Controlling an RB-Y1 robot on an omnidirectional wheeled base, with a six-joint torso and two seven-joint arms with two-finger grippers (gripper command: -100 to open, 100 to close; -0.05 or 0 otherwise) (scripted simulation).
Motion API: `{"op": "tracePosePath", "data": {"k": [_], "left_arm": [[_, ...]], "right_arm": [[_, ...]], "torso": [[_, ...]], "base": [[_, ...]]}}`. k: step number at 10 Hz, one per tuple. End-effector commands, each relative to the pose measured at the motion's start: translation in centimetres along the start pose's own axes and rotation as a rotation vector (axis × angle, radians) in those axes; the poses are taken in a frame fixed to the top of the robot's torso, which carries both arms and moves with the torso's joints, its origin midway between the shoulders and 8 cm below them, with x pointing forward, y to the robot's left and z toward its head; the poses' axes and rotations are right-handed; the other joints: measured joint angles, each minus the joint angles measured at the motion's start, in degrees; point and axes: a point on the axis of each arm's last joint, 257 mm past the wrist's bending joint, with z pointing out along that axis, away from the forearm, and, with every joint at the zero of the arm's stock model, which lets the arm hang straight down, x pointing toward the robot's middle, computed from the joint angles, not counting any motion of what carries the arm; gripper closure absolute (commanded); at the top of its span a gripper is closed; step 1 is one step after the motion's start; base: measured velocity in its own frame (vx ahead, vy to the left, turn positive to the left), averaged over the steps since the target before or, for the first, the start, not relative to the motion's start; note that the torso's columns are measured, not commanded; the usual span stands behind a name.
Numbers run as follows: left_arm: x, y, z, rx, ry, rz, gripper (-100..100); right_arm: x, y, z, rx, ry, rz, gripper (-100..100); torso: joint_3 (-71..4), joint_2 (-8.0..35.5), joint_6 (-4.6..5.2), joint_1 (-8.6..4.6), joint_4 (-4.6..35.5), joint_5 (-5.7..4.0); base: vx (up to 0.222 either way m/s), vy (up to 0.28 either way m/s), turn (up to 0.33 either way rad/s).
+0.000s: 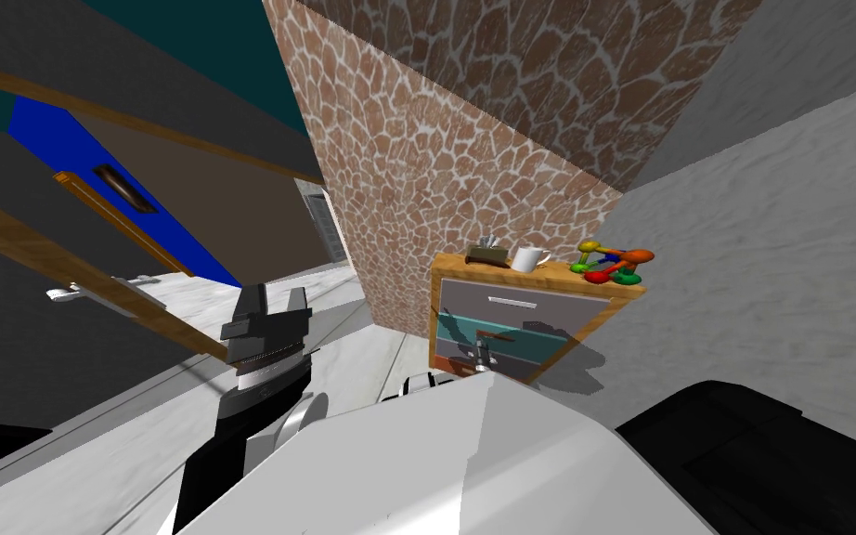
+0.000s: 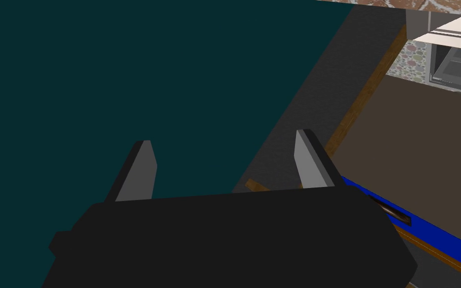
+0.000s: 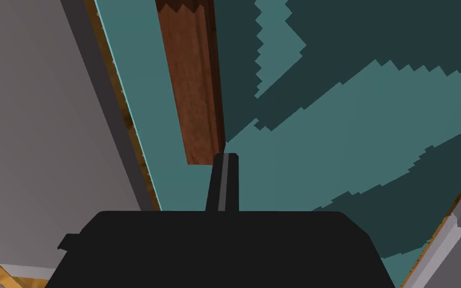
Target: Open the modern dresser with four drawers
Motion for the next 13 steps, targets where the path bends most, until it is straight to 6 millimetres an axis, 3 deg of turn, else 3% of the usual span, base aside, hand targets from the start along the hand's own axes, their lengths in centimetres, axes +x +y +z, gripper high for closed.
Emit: {"op": "tracePosePath", "data": {"k": [1, 13], "left_arm": [[0.0, 0.0, 0.0, 0.000, 0.000, 0.000, 0], [0.0, 0.0, 0.0, 0.000, 0.000, 0.000, 0]], "right_arm": [[-1.3, -0.1, 1.5, -0.020, 0.008, 0.063, -100], [-9.0, -2.0, 7.8, -0.109, -0.017, 0.375, -100]], "torso": [[0.1, 0.1, 0.04, -0.04, 0.1, 0.05], [0.0, 0.1, 0.03, 0.28, 0.0, 0.09]], "base": [[-0.095, -0.062, 0.013], [-0.083, -0.056, 0.000]]}}
